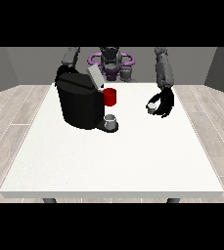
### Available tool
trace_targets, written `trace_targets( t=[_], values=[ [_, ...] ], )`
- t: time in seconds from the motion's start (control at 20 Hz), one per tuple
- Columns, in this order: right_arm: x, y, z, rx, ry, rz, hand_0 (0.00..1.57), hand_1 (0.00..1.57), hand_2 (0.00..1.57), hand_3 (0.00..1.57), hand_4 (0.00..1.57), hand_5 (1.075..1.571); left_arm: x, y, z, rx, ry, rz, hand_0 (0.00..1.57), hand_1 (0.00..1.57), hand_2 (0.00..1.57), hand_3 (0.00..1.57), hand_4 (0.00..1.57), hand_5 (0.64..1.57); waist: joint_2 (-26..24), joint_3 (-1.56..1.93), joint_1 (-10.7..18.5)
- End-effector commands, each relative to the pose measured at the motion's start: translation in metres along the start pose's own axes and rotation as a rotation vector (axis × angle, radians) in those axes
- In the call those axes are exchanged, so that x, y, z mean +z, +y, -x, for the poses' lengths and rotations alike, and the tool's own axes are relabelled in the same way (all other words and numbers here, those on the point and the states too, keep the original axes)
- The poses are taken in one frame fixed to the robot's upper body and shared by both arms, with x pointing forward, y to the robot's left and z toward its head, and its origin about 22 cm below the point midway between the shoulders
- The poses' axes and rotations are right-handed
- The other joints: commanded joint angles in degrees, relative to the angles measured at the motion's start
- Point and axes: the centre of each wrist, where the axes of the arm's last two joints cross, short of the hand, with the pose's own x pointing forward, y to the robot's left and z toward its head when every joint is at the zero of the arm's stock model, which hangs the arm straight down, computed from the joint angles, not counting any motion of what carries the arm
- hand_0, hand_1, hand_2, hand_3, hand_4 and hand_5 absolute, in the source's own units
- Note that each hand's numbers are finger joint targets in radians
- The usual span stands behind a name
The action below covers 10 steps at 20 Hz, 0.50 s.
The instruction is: Insert the coffee pod into the coffee machine and close the lid
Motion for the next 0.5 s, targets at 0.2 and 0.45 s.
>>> trace_targets(
  t=[0.2,0.45],
  values=[
    [0.007,-0.007,0.016,-0.006,0.010,-0.018,0.00,0.00,0.00,0.00,0.41,1.571,-0.005,0.009,0.001,-0.121,0.034,0.052,1.03,1.03,1.11,0.89,0.29,1.571,-0.1,-0.09,-0.8],
    [0.002,-0.006,0.010,-0.032,0.032,-0.009,0.00,0.00,0.00,0.00,0.43,1.571,-0.018,0.019,-0.016,-0.090,-0.067,0.026,1.32,1.32,1.43,1.41,0.55,1.571,0.0,-0.10,-0.7]
  ],
)
